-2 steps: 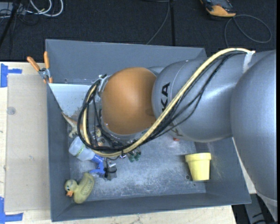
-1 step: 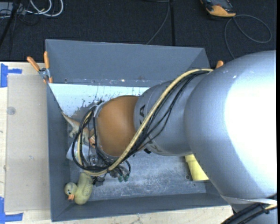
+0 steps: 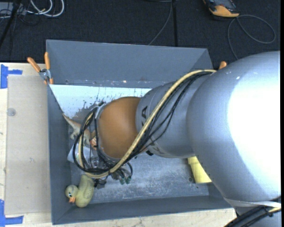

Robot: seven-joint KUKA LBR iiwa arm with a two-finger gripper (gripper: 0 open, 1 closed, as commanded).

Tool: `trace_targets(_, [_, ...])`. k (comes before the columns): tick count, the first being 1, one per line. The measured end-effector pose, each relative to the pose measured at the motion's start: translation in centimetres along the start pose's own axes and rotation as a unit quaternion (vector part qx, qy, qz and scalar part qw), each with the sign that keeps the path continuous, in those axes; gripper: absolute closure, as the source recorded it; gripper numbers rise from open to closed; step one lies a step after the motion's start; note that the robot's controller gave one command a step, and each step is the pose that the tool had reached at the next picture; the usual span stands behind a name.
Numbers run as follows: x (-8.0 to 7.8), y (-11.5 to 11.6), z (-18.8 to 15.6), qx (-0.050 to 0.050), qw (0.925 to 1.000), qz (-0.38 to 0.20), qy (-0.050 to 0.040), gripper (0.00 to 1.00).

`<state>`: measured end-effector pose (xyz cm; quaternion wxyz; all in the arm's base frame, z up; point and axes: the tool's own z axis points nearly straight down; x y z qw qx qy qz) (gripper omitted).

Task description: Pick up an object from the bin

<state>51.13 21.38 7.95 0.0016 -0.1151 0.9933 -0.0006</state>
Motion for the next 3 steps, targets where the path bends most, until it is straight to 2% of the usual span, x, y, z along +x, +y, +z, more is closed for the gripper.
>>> trace_targets(1, [0.5,0.0,-4.1,0.001,1.0,-0.004,0.0054,1.0])
trace_targets(2, [0.5,0.0,-5.6,0.001,1.0,-0.005,0.0036,1.0])
trace_targets(3, [0.8,0.9,-7.3,0.0,0.9993,-0.037,-0.0029,1.0])
